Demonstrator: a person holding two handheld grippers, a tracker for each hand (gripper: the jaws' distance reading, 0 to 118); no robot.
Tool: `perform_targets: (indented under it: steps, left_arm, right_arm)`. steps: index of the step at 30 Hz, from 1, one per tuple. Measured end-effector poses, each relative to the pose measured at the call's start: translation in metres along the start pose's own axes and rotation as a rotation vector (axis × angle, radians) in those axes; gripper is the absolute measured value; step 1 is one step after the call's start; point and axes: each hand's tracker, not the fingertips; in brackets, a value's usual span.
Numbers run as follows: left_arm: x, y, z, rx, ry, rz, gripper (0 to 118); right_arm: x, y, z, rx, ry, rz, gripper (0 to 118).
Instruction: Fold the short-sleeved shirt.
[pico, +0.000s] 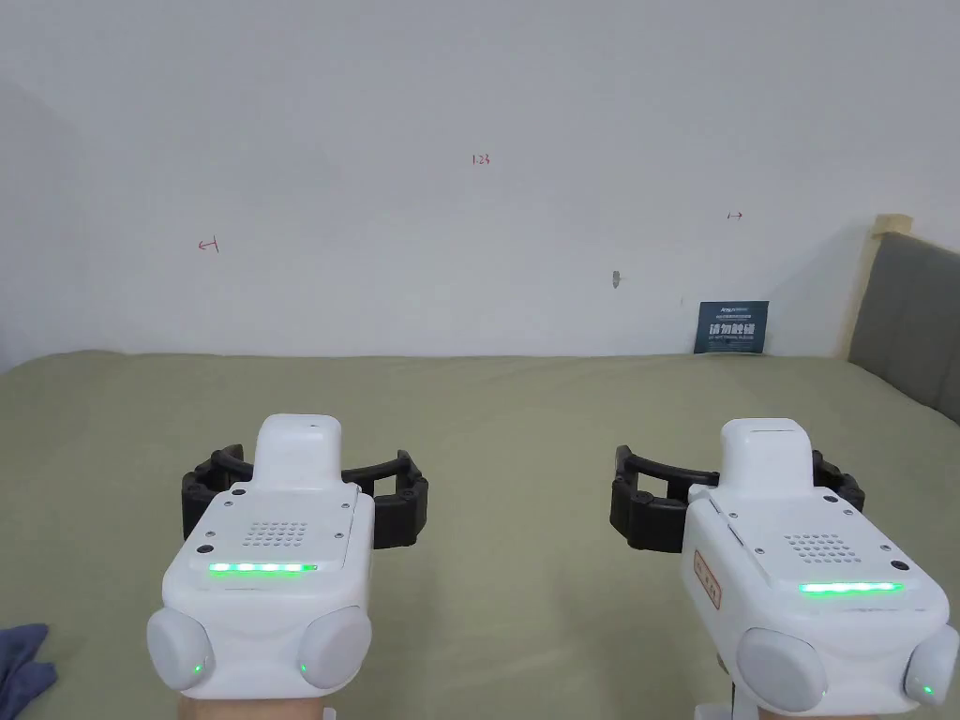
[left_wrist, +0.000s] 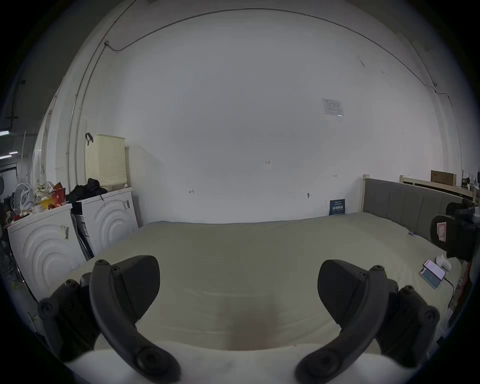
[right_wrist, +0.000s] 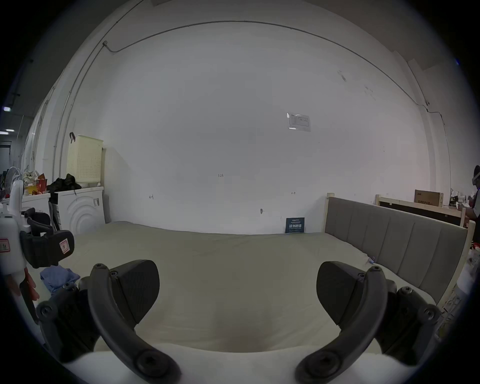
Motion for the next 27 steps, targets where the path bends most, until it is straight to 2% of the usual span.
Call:
perform_targets:
  steps: [11, 17, 23, 27]
  left_arm:
    - [-0.0020, 0.0006, -0.0027, 0.000, 0.001, -0.001, 118]
    - [0.0012, 0.0023, 0.0024, 0.002, -0.003, -0.001, 118]
    - [0.0009, 0.0039, 0.0017, -0.009, -0.006, 0.004, 118]
    - [-0.0011, 0.0077, 0.0027, -0.010, -0.005, 0.005, 118]
  right_arm:
    - [-0.0018, -0.0017, -0.0006, 0.002, 0.006, 0.002, 118]
    - [-0.0036, -0.0023, -0.0044, 0.002, 0.018, 0.039, 118]
    - [-0.0003, 0.0029, -0.0094, -0.025, 0.058, -0.017, 118]
    - [-0.0057, 0.0043, -0.0092, -0.033, 0.054, 0.053, 118]
